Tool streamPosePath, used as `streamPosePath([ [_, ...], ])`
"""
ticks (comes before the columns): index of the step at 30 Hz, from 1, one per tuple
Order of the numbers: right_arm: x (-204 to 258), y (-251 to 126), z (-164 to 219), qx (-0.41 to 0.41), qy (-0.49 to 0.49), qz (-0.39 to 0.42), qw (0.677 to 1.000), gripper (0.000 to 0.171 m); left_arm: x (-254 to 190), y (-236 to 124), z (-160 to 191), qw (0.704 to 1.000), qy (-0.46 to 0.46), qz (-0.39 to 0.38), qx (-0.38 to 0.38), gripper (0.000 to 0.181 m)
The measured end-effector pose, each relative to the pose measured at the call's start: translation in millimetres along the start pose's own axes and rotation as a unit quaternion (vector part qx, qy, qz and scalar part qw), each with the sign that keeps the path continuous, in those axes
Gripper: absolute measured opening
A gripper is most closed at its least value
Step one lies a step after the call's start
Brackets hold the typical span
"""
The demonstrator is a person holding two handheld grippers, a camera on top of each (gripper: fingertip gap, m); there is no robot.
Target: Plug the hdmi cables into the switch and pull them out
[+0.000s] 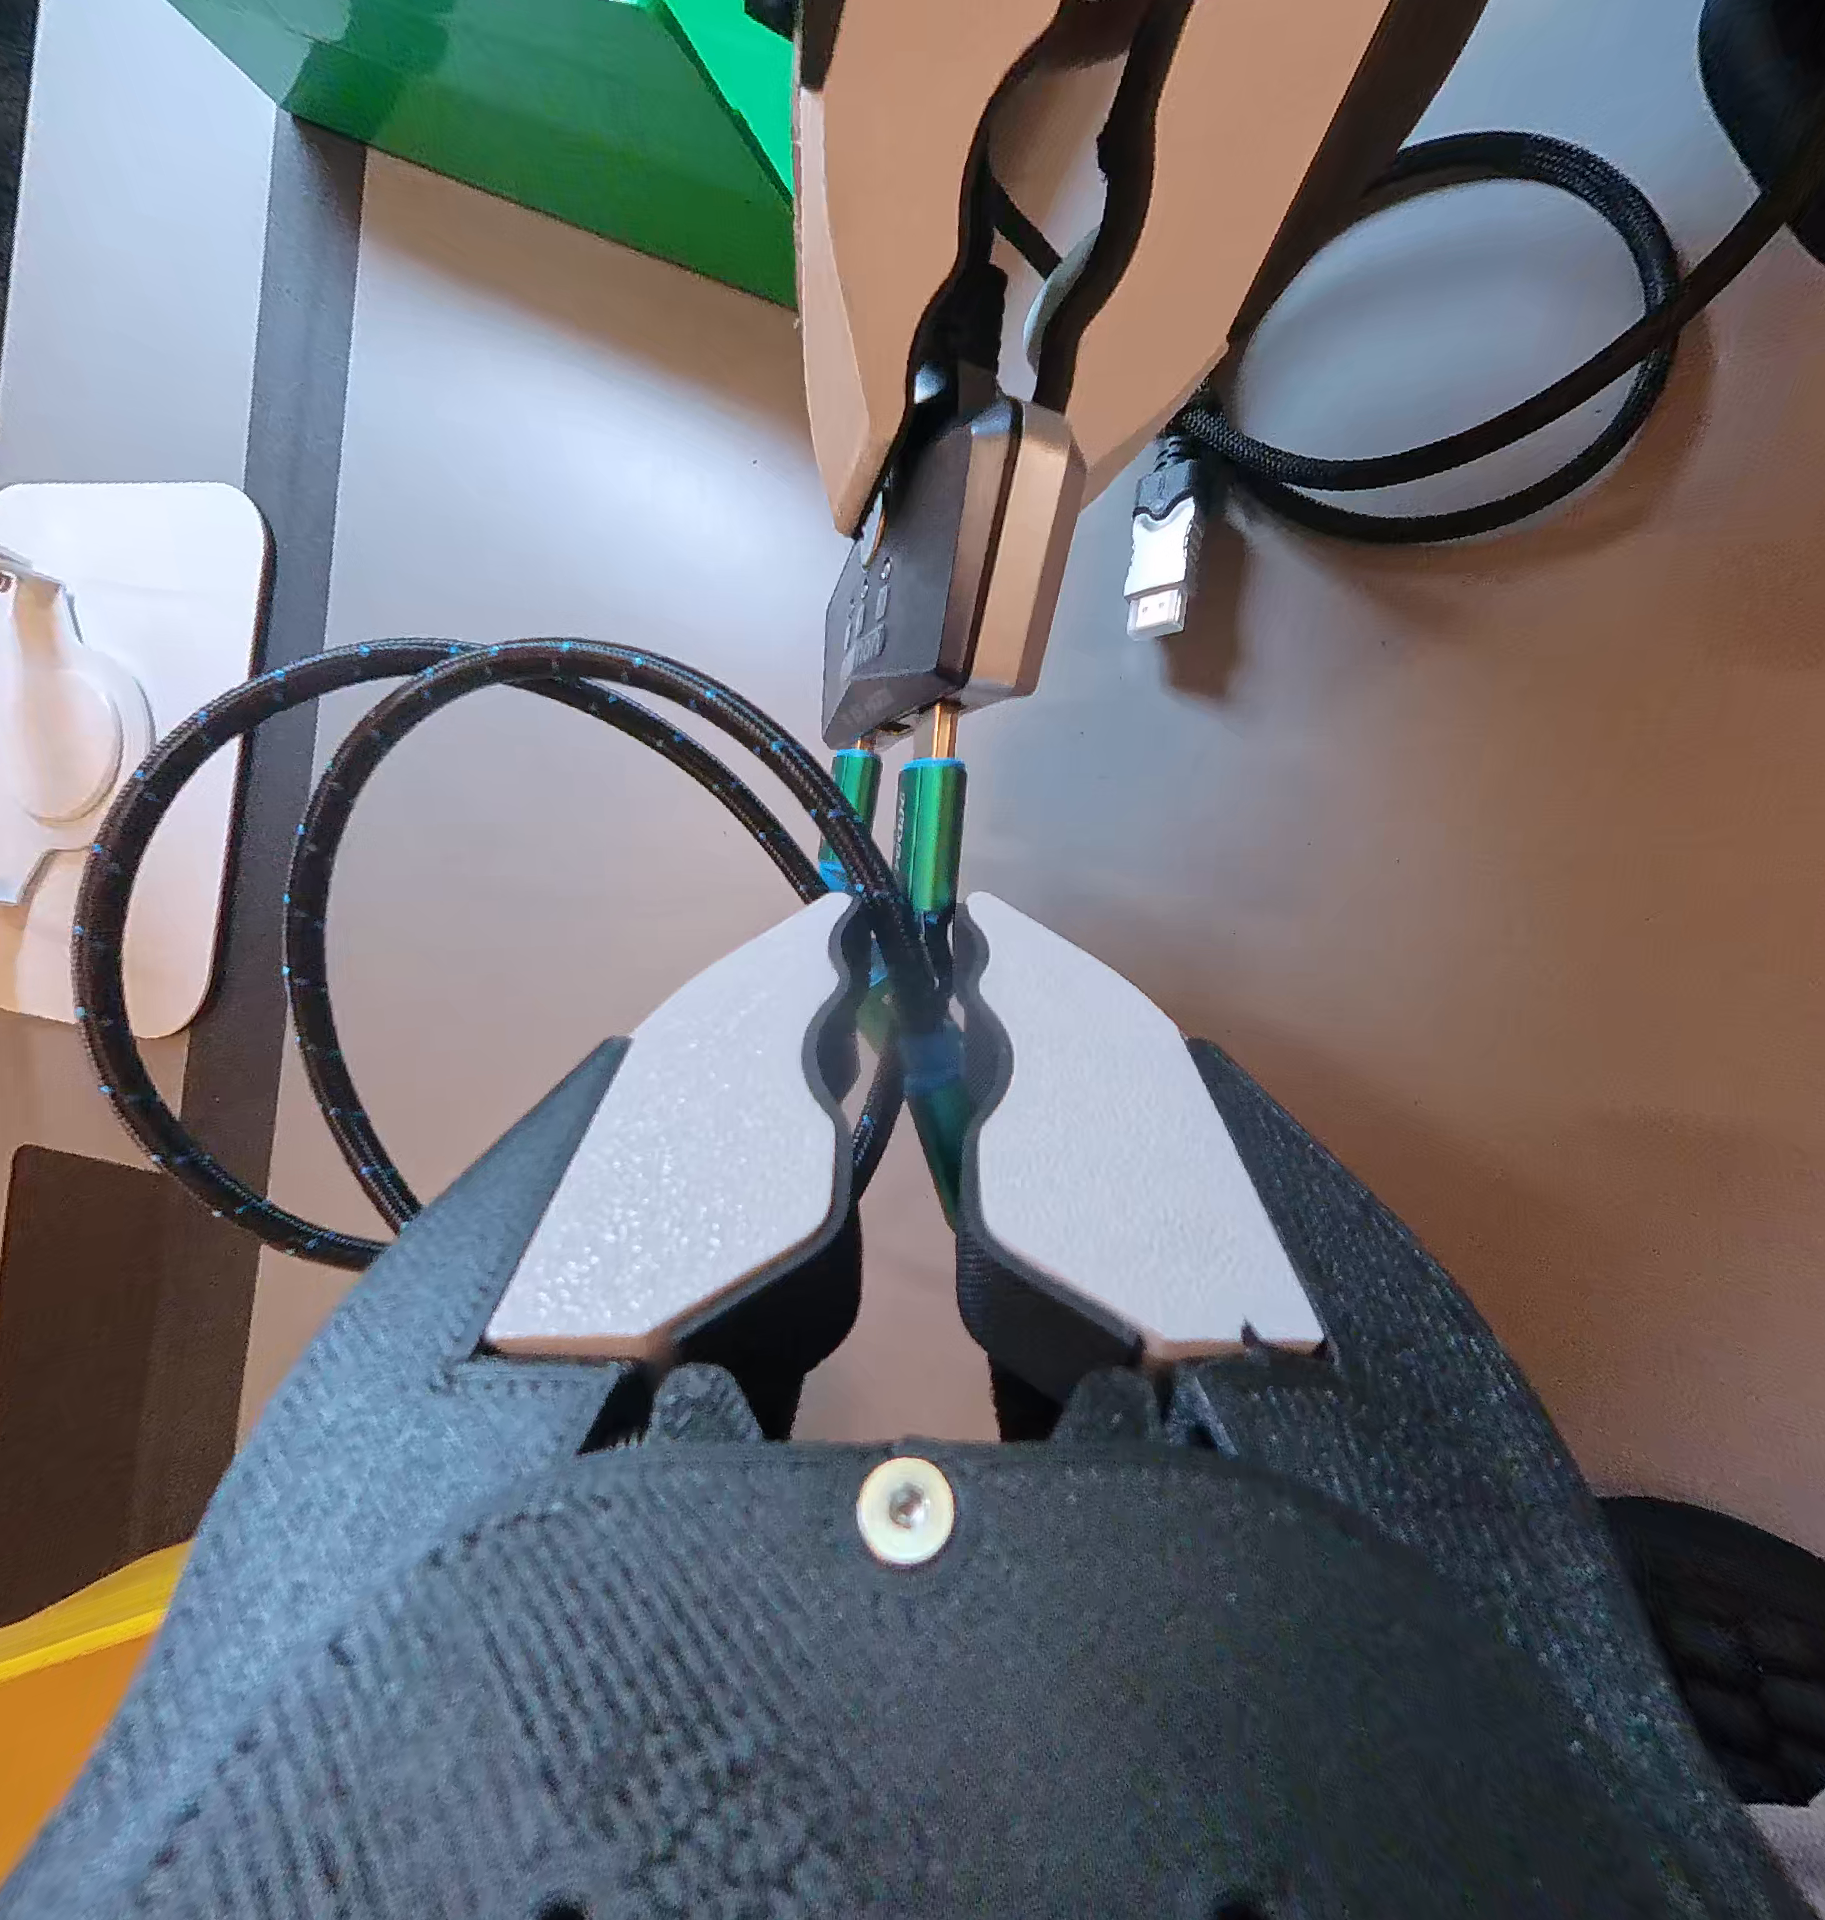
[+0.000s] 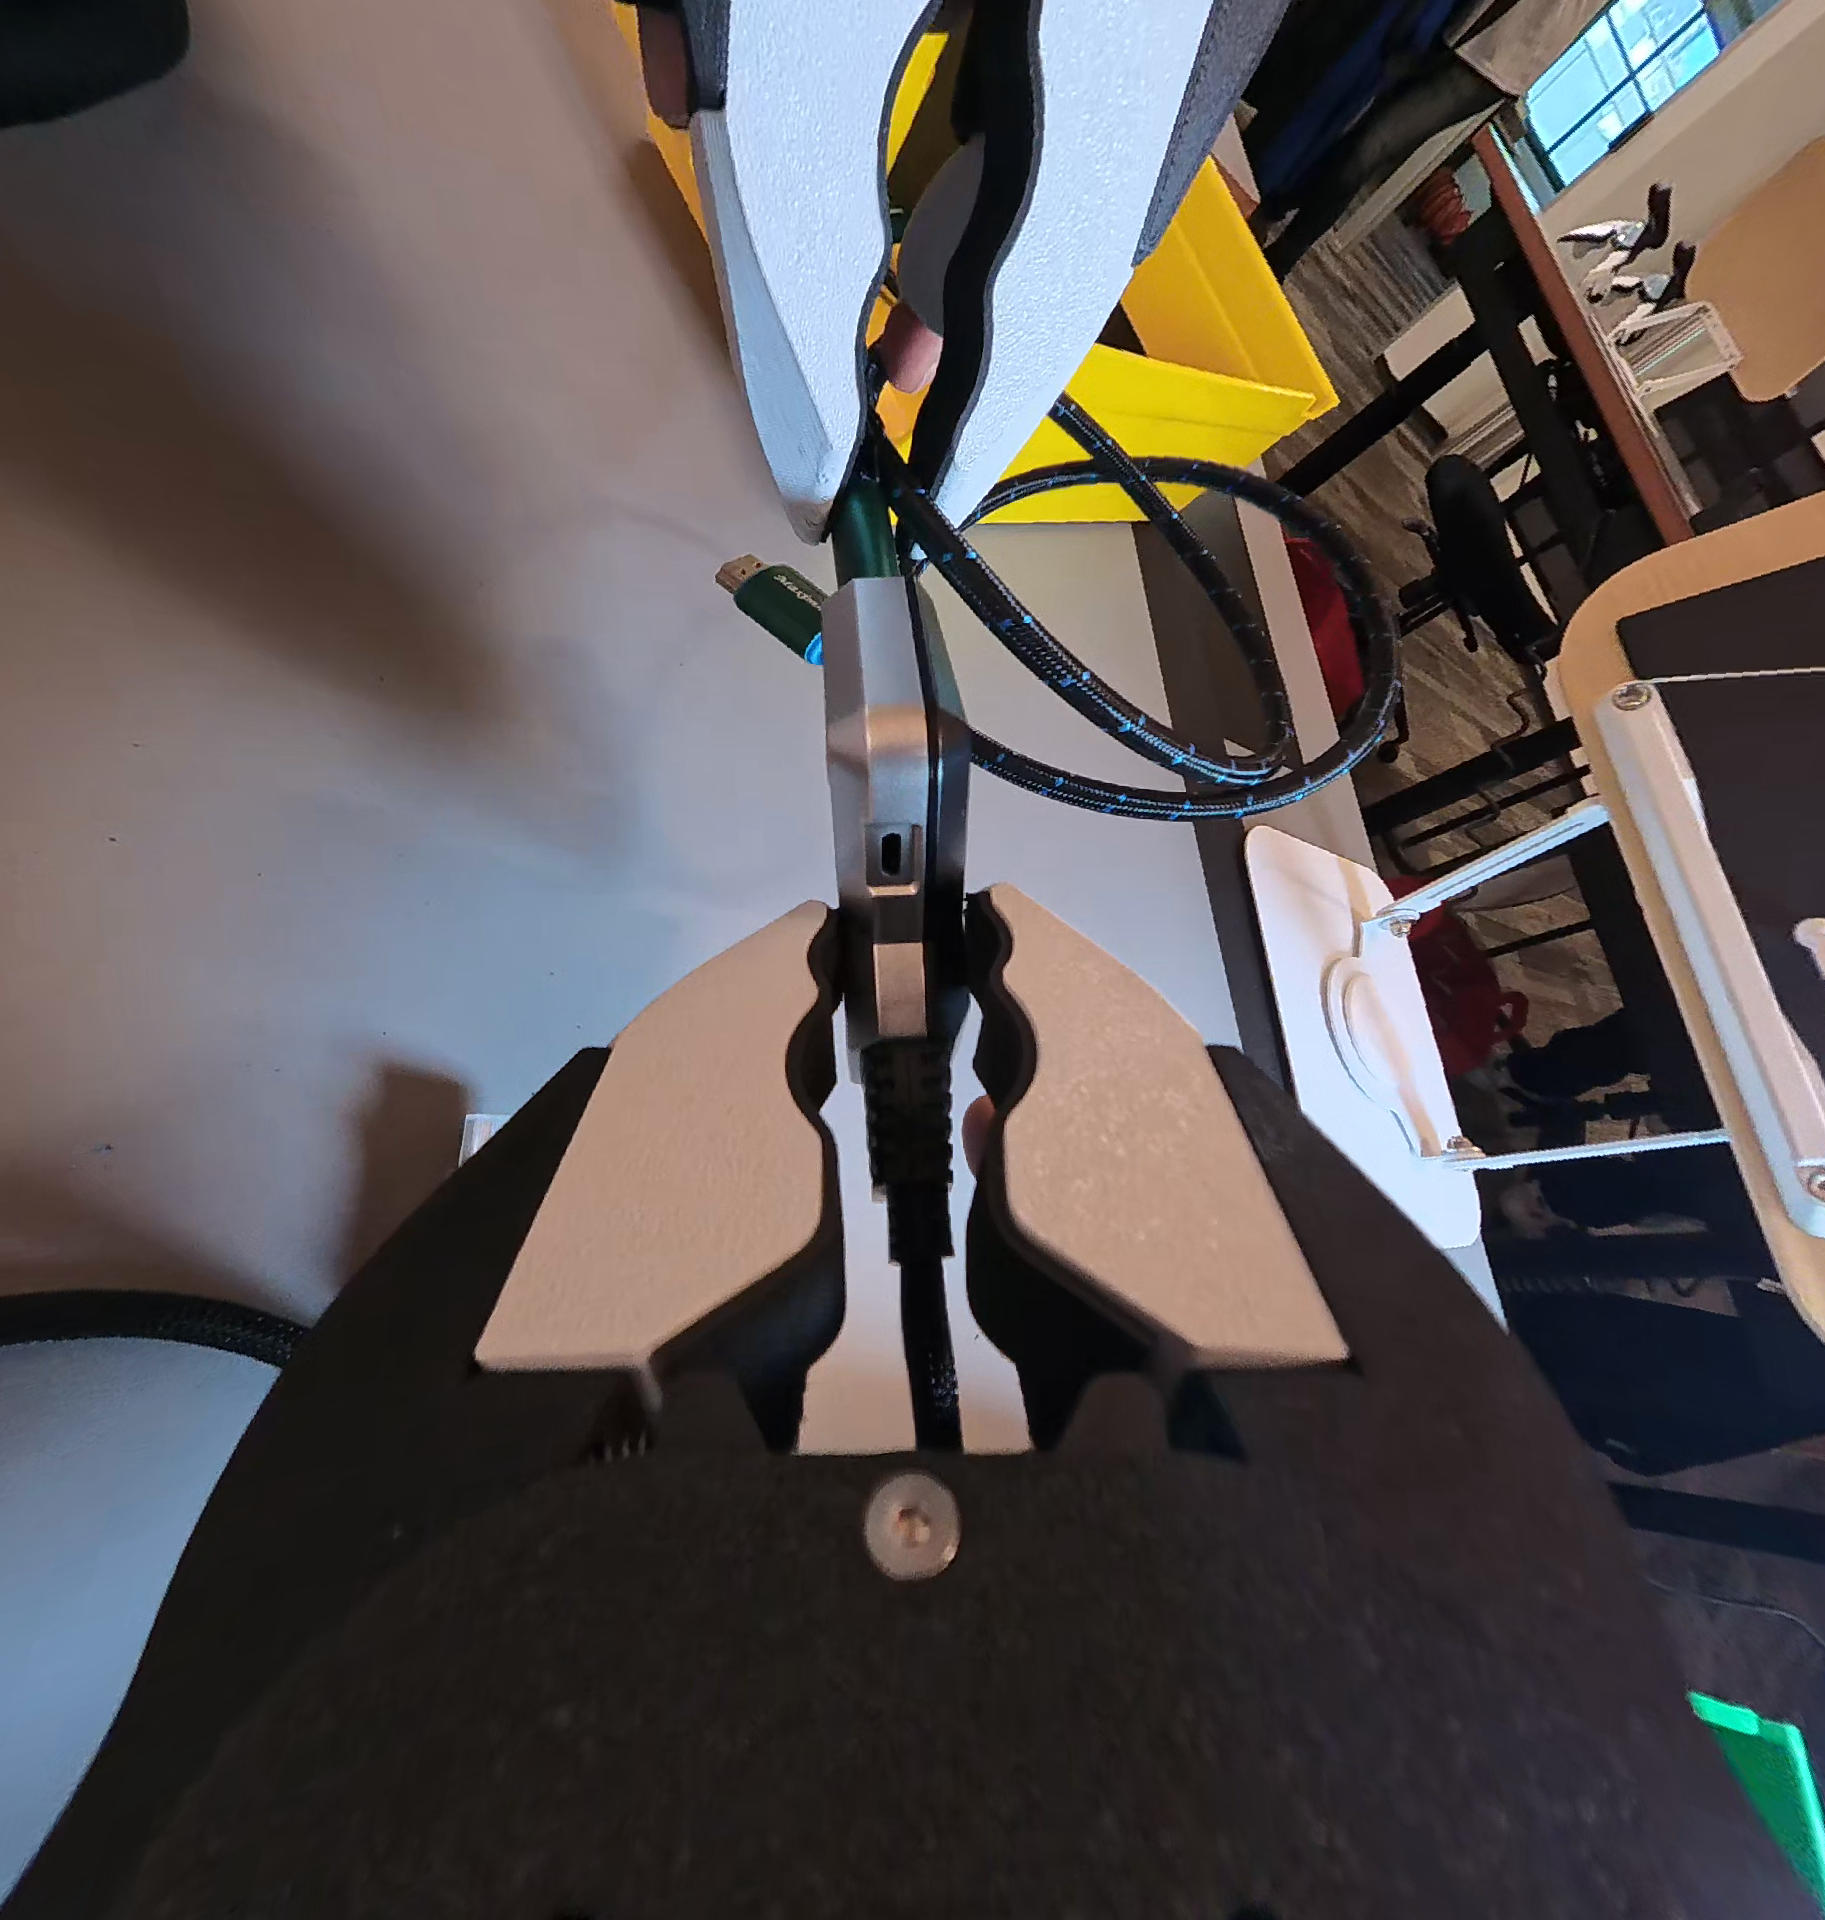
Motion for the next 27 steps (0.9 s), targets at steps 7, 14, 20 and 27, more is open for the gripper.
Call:
streamPosePath([
  [7,-2.0,-4.1,0.9,-0.012,0.013,0.0,1.0,0.023,-2.1,-5.6,-6.0,0.997,-0.016,0.051,-0.049,0.014],
  [14,1.5,-1.2,1.9,-0.012,0.016,-0.011,1.0,0.022,-2.2,-0.8,-1.1,0.998,-0.014,0.05,-0.031,0.014],
  [20,1.8,-2.7,-2.8,-0.024,0.02,-0.014,0.999,0.022,0.2,3.5,1.6,0.999,-0.006,0.03,-0.015,0.014],
  [27,3.2,1.9,-2.5,-0.014,0.013,-0.016,1.0,0.023,0.9,4.4,5.3,1.0,-0.005,-0.005,0.018,0.014],
])
Point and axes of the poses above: each gripper's, where its closed fingertips meet, y out along the fingers, z out of its underside, x = y × z across the jaws, the point moved 3 cm from there along -y, back along the fingers, and after that the axes turned 12 degrees about -y, right-handed, at the moved point
